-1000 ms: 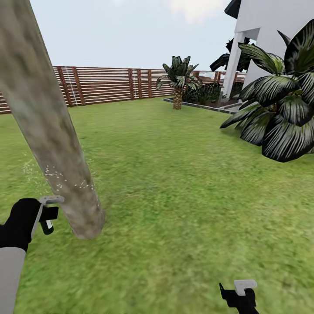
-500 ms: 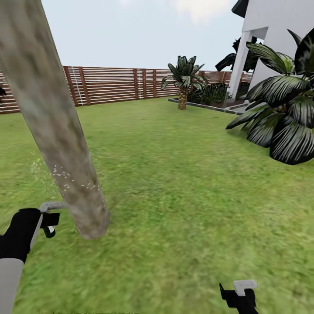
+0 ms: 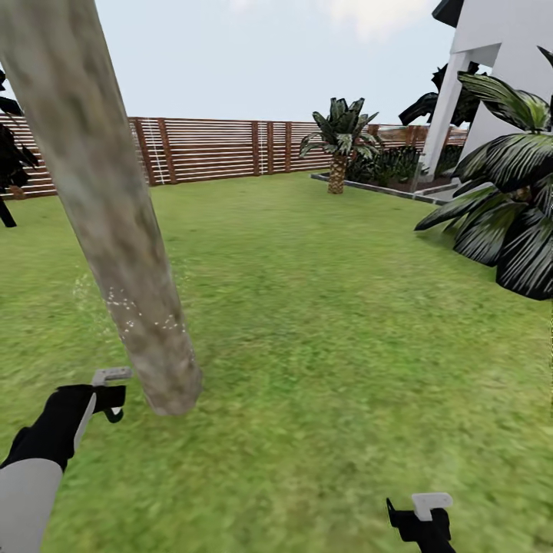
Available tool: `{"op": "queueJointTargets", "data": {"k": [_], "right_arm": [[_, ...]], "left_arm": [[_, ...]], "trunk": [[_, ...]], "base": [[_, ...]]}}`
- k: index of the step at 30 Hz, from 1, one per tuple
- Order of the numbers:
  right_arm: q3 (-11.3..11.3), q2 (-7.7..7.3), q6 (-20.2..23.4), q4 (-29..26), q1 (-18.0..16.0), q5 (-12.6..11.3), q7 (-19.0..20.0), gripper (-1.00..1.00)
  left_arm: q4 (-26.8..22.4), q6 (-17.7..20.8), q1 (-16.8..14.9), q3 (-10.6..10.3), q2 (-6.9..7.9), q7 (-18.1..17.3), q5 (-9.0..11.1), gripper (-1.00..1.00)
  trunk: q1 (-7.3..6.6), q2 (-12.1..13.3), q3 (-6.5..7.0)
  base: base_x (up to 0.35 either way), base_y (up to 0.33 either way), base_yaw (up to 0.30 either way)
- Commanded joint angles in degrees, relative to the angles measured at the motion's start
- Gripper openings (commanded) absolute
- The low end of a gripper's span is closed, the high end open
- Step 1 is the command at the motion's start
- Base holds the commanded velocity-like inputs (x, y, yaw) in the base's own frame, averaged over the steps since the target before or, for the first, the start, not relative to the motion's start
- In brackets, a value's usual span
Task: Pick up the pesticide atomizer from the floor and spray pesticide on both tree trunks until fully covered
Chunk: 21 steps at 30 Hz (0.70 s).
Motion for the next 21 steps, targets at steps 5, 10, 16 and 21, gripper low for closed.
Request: {"op": "queueJointTargets", "data": {"k": [5,10,16,21], "right_arm": [[0.0,0.07,0.0,0.0,0.0,0.0,0.1,1.0],[0.0,0.08,0.0,0.0,0.0,0.0,0.1,1.0],[0.0,0.08,0.0,0.0,0.0,0.0,0.1,1.0],[0.0,0.08,0.0,0.0,0.0,0.0,0.1,1.0]], "left_arm": [[0.2,-0.2,0.0,3.5,0.11,0.0,-0.1,-1.0],[0.2,-0.2,0.0,4.2,0.15,-0.1,-0.1,-1.0],[0.2,-0.3,0.0,4.2,0.11,-0.1,0.0,-1.0],[0.1,-0.2,0.0,4.2,0.19,-0.1,-0.1,-1.0]], "trunk": [[0.0,0.0,0.0],[0.0,0.0,0.0],[0.0,0.0,0.0],[0.0,0.0,0.0]], "base": [[0.034,-0.253,0.0],[0.247,-0.169,0.009],[0.12,-0.221,0.216],[0.002,-0.276,0.253]]}}
